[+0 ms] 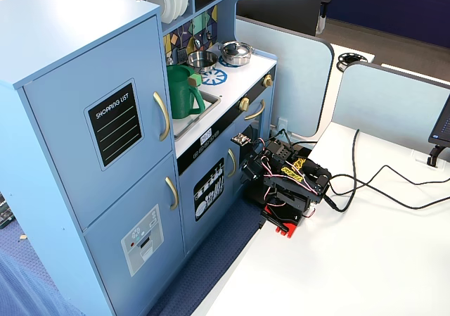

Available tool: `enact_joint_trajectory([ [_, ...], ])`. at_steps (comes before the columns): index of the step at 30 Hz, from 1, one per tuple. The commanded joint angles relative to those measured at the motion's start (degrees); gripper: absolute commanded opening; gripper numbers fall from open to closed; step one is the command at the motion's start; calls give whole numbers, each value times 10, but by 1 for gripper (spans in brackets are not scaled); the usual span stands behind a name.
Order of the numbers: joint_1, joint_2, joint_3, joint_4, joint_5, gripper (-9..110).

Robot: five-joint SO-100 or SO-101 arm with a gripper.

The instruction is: Open the left cabinet door

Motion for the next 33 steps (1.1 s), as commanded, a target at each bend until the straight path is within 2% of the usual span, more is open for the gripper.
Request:
enact_joint_trajectory([
  [1, 18, -2, -4, 109, -6, 1],
  [10, 6, -2, -4, 110, -8, 0],
  [13, -14, -3, -4, 78, 22, 2],
  [18, -103, -7, -54, -39, 88, 9],
  [21, -147, -40, -91, -187, 95, 14],
  [28, -246, -149, -246, -426, 1, 17],
  [33, -293, -246, -388, -483, -93, 18],
])
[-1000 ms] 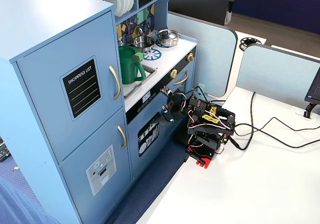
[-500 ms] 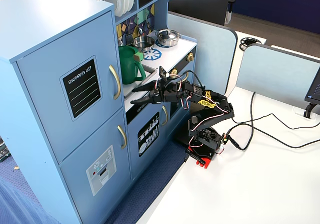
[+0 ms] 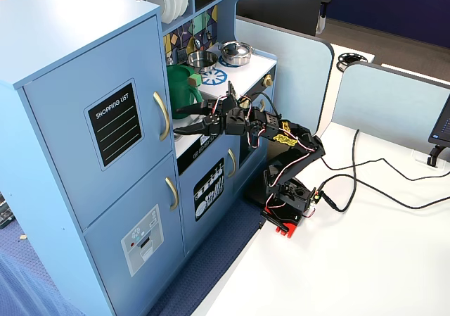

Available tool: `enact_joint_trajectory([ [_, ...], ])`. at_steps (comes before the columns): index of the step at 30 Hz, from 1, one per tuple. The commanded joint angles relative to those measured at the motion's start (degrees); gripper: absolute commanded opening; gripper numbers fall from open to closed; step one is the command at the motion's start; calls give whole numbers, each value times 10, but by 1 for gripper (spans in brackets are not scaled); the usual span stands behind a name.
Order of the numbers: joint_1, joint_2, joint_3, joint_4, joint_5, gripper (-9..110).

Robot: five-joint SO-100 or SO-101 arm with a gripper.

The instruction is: Open the left cabinet door

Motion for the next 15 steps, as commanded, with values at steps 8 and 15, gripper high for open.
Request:
enact_joint_trajectory([
  [8, -46, -89, -49, -87, -3, 21],
  [15, -137, -98, -38, -101, -69, 18],
])
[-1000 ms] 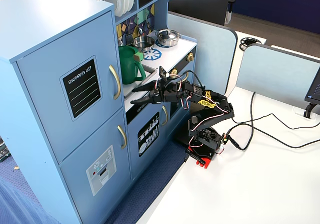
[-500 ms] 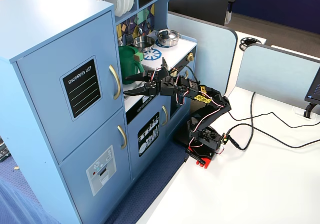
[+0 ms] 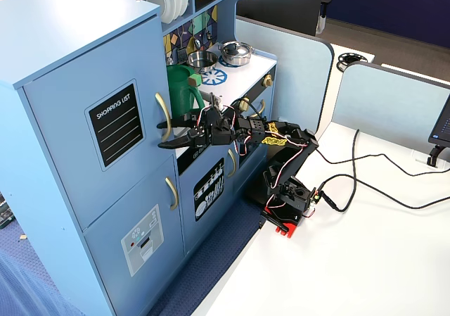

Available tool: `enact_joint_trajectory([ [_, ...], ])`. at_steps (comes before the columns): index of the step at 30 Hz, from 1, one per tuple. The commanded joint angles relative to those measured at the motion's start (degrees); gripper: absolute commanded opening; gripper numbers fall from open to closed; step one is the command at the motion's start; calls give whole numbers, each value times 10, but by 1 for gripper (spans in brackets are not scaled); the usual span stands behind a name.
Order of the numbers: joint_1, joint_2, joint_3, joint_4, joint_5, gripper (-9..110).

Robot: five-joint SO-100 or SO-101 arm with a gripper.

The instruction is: Open the left cabinet door

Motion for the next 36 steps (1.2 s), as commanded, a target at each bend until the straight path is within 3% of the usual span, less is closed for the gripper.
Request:
enact_joint_trajectory([
  [1, -62, 18, -23, -15, -52, 18],
  [17, -108, 214, 78, 91, -127, 16],
  [26, -40, 332, 97, 170, -117, 15],
  [36, 142, 333, 54, 309, -57, 15],
])
